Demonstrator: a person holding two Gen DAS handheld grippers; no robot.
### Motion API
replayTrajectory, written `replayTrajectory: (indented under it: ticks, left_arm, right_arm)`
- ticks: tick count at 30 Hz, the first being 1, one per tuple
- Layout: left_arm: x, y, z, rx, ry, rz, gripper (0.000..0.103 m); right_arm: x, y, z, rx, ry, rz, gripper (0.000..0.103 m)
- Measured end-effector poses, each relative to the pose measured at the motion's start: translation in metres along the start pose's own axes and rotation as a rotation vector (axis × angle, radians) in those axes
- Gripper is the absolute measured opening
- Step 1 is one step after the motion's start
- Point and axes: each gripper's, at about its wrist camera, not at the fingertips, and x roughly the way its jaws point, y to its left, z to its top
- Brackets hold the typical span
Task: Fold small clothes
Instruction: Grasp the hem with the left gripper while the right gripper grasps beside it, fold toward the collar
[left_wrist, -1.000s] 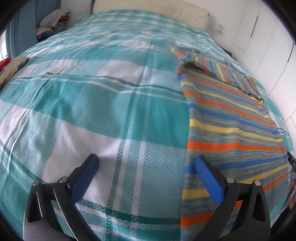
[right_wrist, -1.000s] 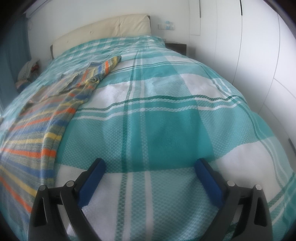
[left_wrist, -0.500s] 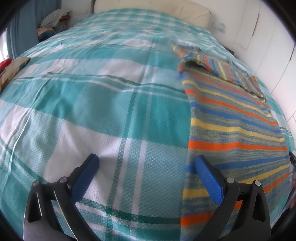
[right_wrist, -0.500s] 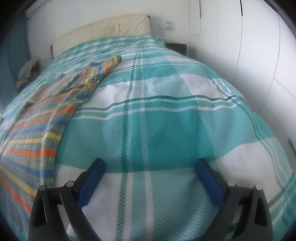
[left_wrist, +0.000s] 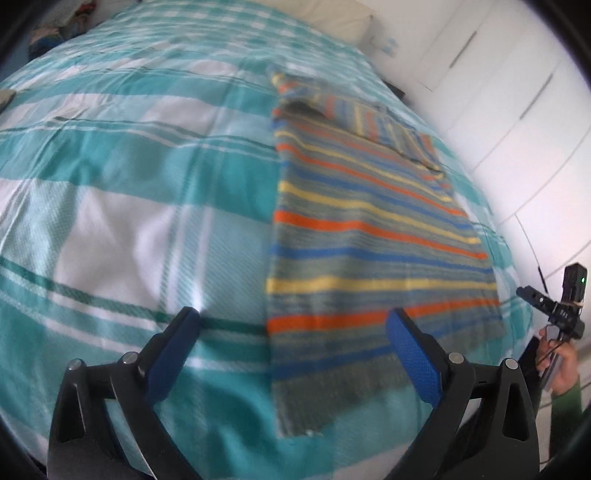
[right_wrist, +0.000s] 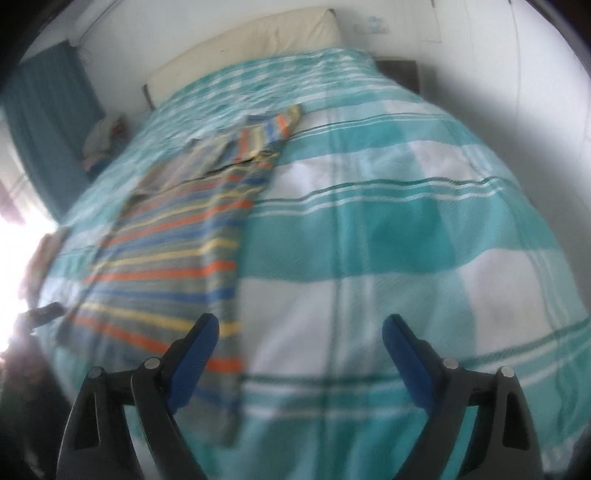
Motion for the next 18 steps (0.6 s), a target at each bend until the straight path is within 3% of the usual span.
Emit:
replayTrajectory:
  ticks: [2, 4, 5, 6, 7, 8, 9, 14, 18]
  left_arm:
    - [0.011, -0.019, -0.008, 0.081, 0.062, 0.03, 0.081]
    - [0.019, -0.036, -0.015, 0.176, 0.09, 0.144, 0.07]
    - [0.018, -0.041, -0.019, 0.198, 0.089, 0.167, 0.068]
    - [0.017, -0.042, -0.02, 0.191, 0.094, 0.166, 0.058]
    - [0.016, -0.04, -0.02, 0.168, 0.102, 0.159, 0.04]
    - [0.014, -0.038, -0.02, 0.149, 0.108, 0.155, 0.027]
    - [0.014, -0.034, -0.019, 0.125, 0.121, 0.137, 0.005]
    - [-0.003, -0.016, -0.012, 0.001, 0.106, 0.017, 0.004]
    - [-0.013, -0.012, 0.028, -0.068, 0.048, -0.103, 0.004]
  right_arm:
    - [0.006, 0.016, -0.014, -0.002, 0.094, 0.08, 0.084]
    - [0.018, 0.024, -0.023, -0.021, 0.148, 0.053, 0.075]
    - [0.026, 0.026, -0.028, -0.028, 0.168, 0.025, 0.07]
    - [0.032, 0.025, -0.03, -0.021, 0.18, 0.014, 0.067]
    - [0.039, 0.024, -0.033, -0.005, 0.196, 0.016, 0.057]
    - [0.043, 0.022, -0.035, 0.006, 0.209, 0.019, 0.034]
    - [0.046, 0.021, -0.035, 0.013, 0.218, 0.017, 0.005]
    - [0.025, 0.017, -0.02, 0.069, 0.158, 0.101, 0.004]
    - [0.014, 0.015, 0.022, 0.076, 0.065, 0.157, 0.004]
